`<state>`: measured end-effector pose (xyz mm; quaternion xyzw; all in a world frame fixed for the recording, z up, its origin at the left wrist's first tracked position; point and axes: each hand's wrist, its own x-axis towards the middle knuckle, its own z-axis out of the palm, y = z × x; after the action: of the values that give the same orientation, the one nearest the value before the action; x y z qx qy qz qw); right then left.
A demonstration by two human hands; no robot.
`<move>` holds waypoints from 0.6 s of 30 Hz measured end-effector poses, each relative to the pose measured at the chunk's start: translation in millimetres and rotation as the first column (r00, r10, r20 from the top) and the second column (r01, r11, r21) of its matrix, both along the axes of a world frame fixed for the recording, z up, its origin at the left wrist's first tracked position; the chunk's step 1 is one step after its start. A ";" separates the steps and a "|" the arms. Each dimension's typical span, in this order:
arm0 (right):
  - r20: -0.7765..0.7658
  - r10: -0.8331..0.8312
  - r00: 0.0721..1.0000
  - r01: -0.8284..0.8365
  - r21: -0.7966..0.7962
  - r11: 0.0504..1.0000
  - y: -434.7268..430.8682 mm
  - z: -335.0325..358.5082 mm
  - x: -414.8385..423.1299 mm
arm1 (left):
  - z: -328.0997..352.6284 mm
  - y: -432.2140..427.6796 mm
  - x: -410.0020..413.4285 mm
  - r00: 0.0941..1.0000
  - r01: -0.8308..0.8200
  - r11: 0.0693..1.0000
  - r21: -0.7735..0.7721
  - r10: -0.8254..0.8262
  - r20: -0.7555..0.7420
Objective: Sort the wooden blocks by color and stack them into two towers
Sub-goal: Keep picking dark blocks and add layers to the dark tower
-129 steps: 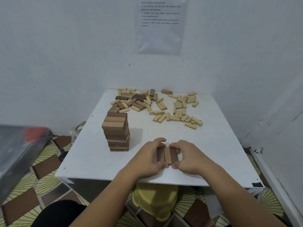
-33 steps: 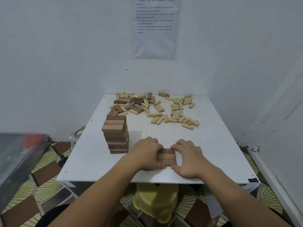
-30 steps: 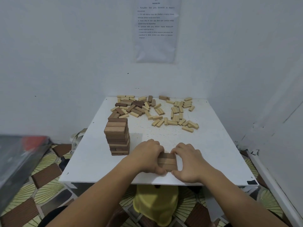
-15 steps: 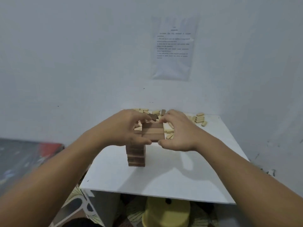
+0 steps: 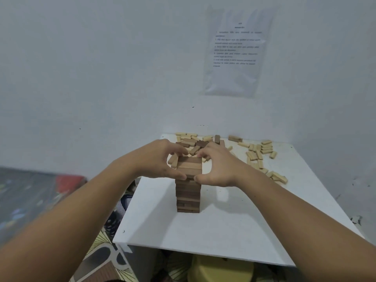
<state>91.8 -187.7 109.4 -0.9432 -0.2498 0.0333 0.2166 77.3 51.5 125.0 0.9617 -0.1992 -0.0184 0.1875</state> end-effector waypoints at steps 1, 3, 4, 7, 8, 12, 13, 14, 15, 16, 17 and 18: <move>-0.006 0.003 1.000 -0.003 -0.009 1.000 1.3 -1.8 0.3 | -2.5 0.8 0.7 1.000 0.003 1.000 -0.001 -0.003 -0.003; -0.007 0.007 1.000 -0.007 -0.029 1.000 2.8 -3.8 0.9 | -6.0 1.7 1.1 1.000 0.006 1.000 -0.003 -0.006 -0.003; -0.003 0.007 1.000 -0.007 -0.034 0.999 3.4 -4.0 1.0 | -7.0 2.1 1.1 1.000 0.007 1.000 -0.005 -0.007 -0.002; 0.004 0.010 1.000 -0.010 -0.036 0.999 4.2 -4.3 0.7 | -7.4 3.3 1.1 1.000 0.004 1.000 -0.015 -0.004 -0.004; 0.003 0.010 1.000 -0.010 -0.033 0.999 4.0 -4.9 0.6 | -7.0 3.1 1.1 1.000 0.004 1.000 -0.014 -0.004 -0.006; 0.000 0.007 1.000 -0.007 -0.034 0.999 3.6 -6.2 1.7 | -6.6 0.8 0.1 1.000 -0.002 1.000 -0.018 0.002 -0.013; 0.003 0.009 1.000 -0.009 -0.040 0.999 3.7 -6.5 1.9 | -6.6 0.3 -0.1 1.000 -0.006 1.000 -0.018 0.005 -0.015; 0.004 0.010 1.000 -0.010 -0.044 0.999 3.9 -6.5 2.2 | -6.3 0.1 -0.1 1.000 -0.007 1.000 -0.015 0.007 -0.015; 0.003 0.009 1.000 -0.009 -0.045 0.999 3.8 -6.8 2.6 | -6.0 -0.1 0.4 1.000 -0.006 1.000 -0.012 0.006 -0.015; 0.001 0.008 1.000 -0.008 -0.043 0.999 3.7 -7.0 2.8 | -5.5 -0.3 0.4 1.000 -0.007 1.000 -0.011 0.007 -0.018; -0.002 0.007 1.000 -0.007 -0.042 0.999 3.6 -7.2 3.0 | -5.2 -0.4 0.5 1.000 -0.010 1.000 -0.014 0.010 -0.021; -0.002 0.008 1.000 -0.008 -0.042 0.999 3.5 -7.4 3.2 | -5.1 -0.6 0.5 1.000 -0.013 1.000 -0.016 0.012 -0.024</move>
<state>95.0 -184.3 102.0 -0.9465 -0.2524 0.0403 0.1971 77.7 50.9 119.9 0.9611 -0.1910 -0.0271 0.1978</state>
